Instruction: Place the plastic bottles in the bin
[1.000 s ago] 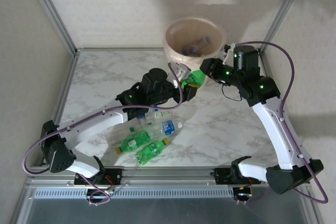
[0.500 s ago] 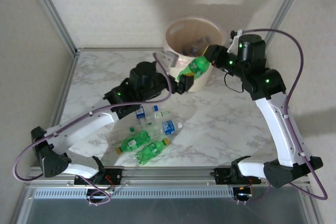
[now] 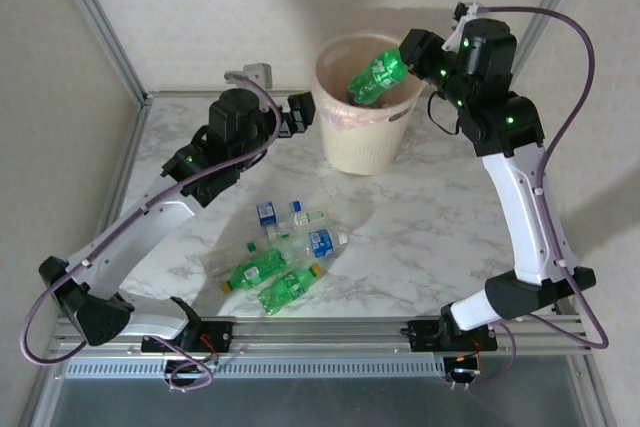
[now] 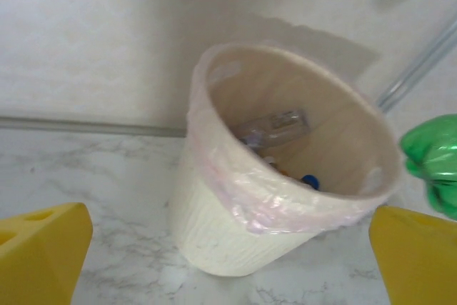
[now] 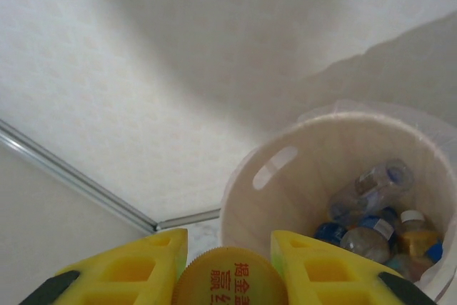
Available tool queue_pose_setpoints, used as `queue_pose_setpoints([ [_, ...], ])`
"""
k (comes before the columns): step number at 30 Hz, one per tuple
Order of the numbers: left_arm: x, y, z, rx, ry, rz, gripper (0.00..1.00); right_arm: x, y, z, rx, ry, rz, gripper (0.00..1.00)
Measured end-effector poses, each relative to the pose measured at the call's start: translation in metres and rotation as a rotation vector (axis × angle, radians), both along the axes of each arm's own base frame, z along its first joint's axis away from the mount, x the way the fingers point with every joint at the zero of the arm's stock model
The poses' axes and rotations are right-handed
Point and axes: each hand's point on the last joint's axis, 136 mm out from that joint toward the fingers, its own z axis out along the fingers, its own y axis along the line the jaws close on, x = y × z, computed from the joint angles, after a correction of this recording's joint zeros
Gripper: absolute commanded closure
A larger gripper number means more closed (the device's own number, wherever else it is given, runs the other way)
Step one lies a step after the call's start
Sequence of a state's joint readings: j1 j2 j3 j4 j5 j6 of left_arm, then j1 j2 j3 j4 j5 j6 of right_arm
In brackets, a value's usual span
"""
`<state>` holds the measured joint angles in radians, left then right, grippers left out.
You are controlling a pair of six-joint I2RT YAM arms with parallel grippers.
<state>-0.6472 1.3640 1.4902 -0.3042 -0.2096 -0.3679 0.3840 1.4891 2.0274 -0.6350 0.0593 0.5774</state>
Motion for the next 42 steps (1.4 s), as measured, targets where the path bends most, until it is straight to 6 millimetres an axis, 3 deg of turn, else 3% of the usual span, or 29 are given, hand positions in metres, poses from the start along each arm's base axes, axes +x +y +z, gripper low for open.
queue_pose_setpoints([
  [8, 0.033, 0.019, -0.042, -0.005, 0.137, 0.104, 0.04, 0.028, -0.008, -0.011, -0.054, -0.008, -0.064, 0.74],
  [14, 0.044, 0.017, -0.06, 0.009, 0.186, 0.122, 0.05, 0.062, -0.012, -0.026, -0.089, 0.003, -0.098, 0.75],
  [20, 0.052, 0.033, -0.067, 0.009, 0.206, 0.164, 0.05, 0.09, -0.01, -0.056, -0.136, 0.053, -0.109, 0.72],
  [22, 0.053, 0.037, -0.068, 0.006, 0.209, 0.175, 0.05, 0.099, -0.01, -0.067, -0.149, 0.074, -0.113, 0.65],
  [25, 0.053, 0.042, -0.079, 0.009, 0.232, 0.189, 0.05, 0.117, -0.012, -0.078, -0.169, 0.097, -0.121, 0.37],
  [30, 0.048, 0.048, -0.106, 0.023, 0.297, 0.21, 0.05, 0.145, -0.008, -0.089, -0.203, 0.124, -0.121, 0.26],
  [35, 0.031, 0.058, -0.118, 0.01, 0.338, 0.231, 0.06, 0.133, -0.004, -0.103, -0.227, 0.17, -0.087, 0.25],
  [38, 0.014, 0.067, -0.116, -0.012, 0.345, 0.241, 0.06, 0.106, 0.004, -0.108, -0.238, 0.188, -0.039, 0.25],
  [42, -0.006, 0.078, -0.115, -0.037, 0.352, 0.253, 0.07, 0.054, 0.028, -0.103, -0.254, 0.162, 0.076, 0.23],
])
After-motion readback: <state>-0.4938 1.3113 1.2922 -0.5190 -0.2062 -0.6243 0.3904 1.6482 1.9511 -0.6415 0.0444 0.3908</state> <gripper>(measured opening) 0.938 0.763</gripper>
